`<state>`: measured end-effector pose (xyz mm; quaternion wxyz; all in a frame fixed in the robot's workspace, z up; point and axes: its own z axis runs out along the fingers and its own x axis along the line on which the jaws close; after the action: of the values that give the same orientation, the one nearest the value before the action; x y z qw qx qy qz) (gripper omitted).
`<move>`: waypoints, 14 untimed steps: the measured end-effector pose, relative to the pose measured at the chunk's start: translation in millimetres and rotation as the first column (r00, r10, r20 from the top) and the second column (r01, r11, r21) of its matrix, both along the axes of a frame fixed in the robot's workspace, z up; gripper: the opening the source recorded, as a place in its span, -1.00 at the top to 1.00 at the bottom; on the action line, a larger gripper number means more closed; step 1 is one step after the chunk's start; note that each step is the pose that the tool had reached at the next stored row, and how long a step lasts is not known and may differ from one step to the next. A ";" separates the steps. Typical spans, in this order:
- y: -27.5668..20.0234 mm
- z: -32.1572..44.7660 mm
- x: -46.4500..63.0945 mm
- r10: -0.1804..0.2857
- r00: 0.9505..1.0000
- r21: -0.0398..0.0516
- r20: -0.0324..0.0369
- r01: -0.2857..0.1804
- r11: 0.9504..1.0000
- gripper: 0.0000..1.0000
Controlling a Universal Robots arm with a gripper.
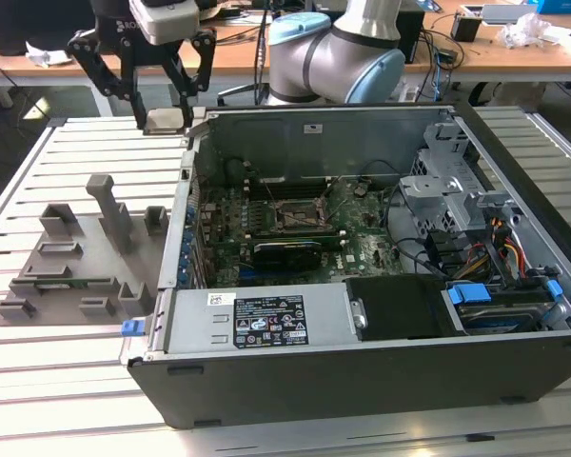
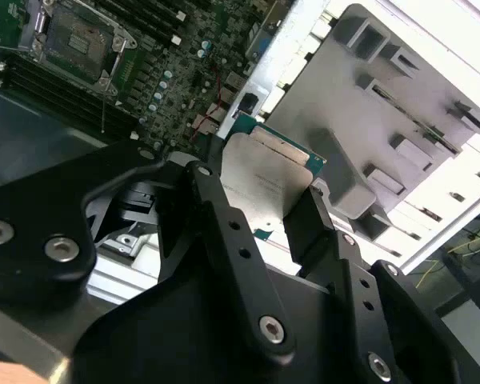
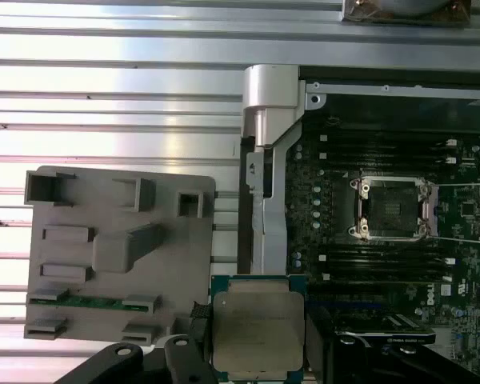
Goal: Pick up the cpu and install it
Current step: 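Pick up the cpu and move it towards the insertion slot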
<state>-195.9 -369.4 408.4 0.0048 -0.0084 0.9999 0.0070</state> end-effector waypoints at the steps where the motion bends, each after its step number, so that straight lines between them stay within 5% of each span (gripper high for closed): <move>1: 0.2 -0.1 7.1 0.000 1.000 0.000 0.000 0.000 1.000 -0.09; 14: 1.5 -2.8 51.5 0.000 1.000 0.000 -0.008 0.000 1.000 -0.09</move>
<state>-144.4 -367.9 405.6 0.0010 -0.0084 0.9999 0.0070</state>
